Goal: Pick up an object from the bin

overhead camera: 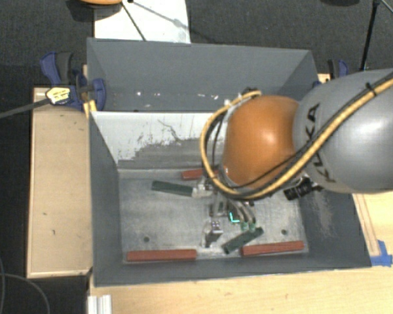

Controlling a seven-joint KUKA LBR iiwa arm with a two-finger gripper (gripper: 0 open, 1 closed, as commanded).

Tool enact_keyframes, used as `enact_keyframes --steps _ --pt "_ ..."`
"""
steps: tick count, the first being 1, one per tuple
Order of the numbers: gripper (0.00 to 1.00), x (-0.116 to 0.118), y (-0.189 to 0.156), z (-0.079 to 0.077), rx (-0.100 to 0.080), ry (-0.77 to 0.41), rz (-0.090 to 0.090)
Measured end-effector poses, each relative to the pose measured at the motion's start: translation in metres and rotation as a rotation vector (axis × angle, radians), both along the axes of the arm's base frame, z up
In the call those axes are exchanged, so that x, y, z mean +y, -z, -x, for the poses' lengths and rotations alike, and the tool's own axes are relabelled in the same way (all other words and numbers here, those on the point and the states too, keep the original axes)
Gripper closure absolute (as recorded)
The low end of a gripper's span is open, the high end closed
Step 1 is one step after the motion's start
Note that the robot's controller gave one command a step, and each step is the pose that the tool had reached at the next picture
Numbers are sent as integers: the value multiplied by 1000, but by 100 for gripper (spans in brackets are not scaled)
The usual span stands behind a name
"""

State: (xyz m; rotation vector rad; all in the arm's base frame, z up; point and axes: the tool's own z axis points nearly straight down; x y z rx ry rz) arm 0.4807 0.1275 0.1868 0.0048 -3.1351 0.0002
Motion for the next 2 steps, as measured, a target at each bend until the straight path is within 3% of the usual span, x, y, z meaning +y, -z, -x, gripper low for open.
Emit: enact_keyframes --steps 1,2 --pt "0 -1 -4 -2 -8 5 -1" --pt "0 -44 67 -50 -13 -20 -1"
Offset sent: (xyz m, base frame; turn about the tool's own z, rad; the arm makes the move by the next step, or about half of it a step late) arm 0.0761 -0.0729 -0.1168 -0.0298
